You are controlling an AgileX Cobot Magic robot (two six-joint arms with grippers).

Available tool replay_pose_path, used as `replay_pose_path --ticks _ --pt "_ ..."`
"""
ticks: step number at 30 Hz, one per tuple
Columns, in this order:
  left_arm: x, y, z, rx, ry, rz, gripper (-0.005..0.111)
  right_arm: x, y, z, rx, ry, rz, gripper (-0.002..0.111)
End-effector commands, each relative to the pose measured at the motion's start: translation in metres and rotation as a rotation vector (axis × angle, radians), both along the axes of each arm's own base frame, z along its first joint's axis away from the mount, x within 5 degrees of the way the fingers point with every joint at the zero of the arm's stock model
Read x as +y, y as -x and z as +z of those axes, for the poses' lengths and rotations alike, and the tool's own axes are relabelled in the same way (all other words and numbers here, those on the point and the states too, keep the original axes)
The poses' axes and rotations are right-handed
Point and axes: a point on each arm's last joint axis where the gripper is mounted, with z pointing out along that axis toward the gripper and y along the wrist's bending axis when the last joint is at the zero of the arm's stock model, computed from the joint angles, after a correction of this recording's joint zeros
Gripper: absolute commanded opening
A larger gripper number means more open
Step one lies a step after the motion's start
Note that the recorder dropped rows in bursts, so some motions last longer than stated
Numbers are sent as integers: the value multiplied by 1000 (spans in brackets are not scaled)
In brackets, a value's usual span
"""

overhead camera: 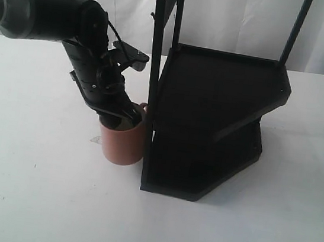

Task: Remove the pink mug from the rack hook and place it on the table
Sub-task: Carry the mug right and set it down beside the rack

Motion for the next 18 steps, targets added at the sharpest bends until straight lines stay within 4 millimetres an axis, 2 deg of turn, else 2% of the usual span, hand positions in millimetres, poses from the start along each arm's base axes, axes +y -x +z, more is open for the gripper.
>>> replay_pose_path --ticks 1,18 --pt "-4 -1 -2 39 -17 -14 0 0 0 -1 -1 10 -4 0" --pt "-3 -1 -7 55 -34 -17 0 0 0 -1 -3 10 -4 0"
